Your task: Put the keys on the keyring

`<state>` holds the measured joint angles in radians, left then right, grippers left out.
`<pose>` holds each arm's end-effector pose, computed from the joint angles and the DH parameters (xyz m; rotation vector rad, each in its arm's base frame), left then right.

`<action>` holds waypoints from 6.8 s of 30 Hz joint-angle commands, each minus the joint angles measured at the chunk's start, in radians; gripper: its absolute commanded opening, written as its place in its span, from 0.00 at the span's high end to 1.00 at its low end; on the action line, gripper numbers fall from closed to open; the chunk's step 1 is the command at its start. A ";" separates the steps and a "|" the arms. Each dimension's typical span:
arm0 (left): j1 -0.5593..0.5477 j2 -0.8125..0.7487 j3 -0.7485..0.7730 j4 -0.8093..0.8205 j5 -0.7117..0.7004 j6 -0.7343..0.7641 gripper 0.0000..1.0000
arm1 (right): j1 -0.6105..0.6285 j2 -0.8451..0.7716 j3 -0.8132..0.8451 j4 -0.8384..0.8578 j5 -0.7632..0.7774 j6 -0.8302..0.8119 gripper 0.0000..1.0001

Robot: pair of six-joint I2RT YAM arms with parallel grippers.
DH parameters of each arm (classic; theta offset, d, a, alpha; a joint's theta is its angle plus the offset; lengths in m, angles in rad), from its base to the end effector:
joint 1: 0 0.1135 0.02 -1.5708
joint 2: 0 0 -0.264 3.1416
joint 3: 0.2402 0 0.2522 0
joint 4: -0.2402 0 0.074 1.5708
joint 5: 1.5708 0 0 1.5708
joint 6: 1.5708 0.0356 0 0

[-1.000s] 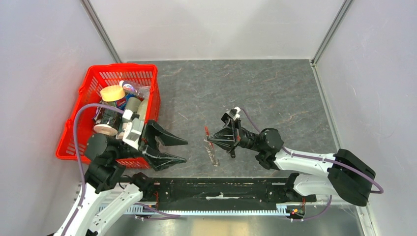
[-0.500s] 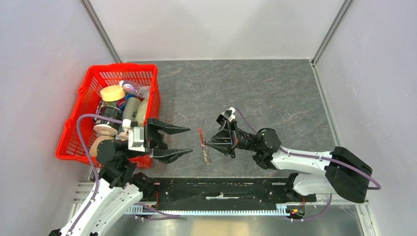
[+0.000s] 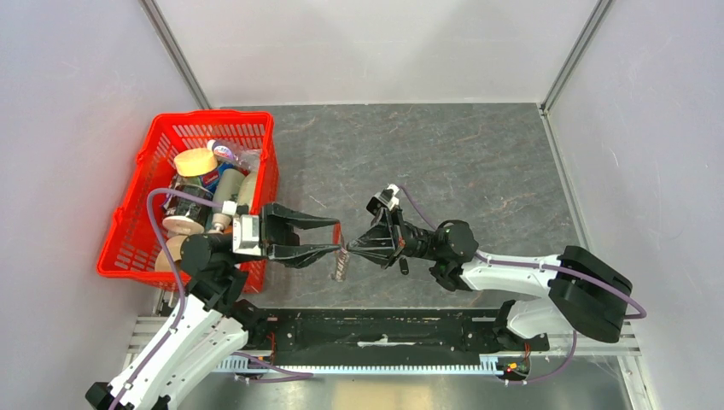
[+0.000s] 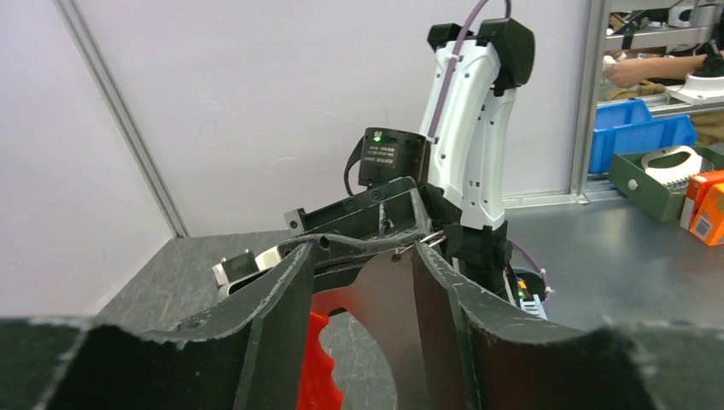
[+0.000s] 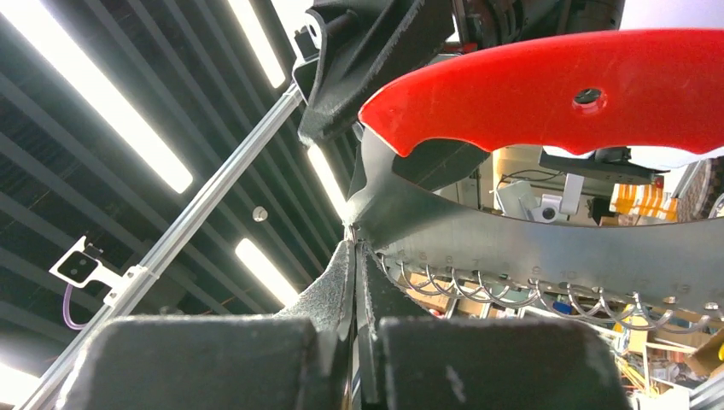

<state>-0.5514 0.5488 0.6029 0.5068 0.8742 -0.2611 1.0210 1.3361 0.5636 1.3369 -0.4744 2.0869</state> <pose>0.0863 -0.0851 0.3759 0.9778 0.8643 -1.1404 0.1247 0.2346 0.2988 -0.1800 -1.5035 -2.5240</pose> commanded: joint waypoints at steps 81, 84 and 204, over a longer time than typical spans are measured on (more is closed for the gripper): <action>-0.027 -0.021 0.019 0.134 0.180 -0.011 0.98 | 0.048 0.035 0.044 0.093 0.057 0.179 1.00; -0.027 -0.046 0.014 0.110 0.150 -0.012 0.98 | 0.048 0.040 0.047 0.099 0.062 0.178 0.91; -0.025 -0.405 0.113 -1.129 -0.784 0.032 0.10 | -0.083 0.224 0.383 -1.627 0.560 -1.288 0.35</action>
<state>-0.5758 0.1440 0.7185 -0.6346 0.0963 -0.2615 0.9188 1.7065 0.9565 -0.2020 0.0444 0.8925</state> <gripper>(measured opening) 0.899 0.645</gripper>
